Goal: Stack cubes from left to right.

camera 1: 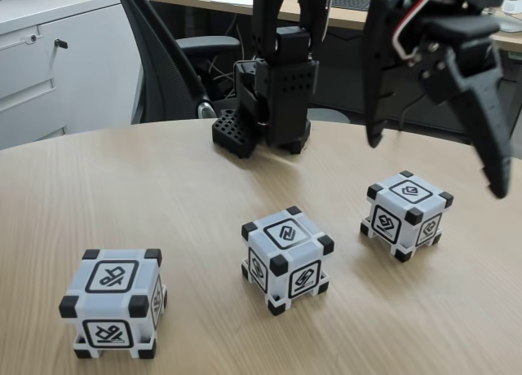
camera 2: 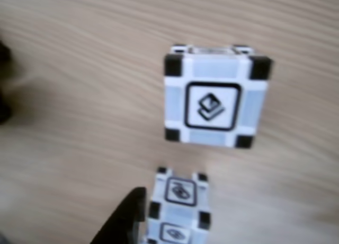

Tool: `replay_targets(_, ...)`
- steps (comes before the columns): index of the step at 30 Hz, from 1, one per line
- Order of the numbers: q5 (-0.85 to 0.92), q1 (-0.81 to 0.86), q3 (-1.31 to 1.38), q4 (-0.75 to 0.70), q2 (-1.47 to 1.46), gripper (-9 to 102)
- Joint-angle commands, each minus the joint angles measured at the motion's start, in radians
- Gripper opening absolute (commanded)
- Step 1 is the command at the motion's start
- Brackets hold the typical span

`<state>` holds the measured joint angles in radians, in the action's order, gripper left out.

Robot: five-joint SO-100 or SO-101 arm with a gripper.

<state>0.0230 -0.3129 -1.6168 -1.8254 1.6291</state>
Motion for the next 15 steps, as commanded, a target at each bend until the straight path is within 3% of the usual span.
replay_targets(1, -0.008, -0.005, -0.011, -0.005, -0.005, 52)
replay_targets(11, 0.012, -0.008, 0.005, -0.002, -0.156, 53)
replay_targets(15, 0.023, -0.049, 0.005, 0.087, -0.16, 52)
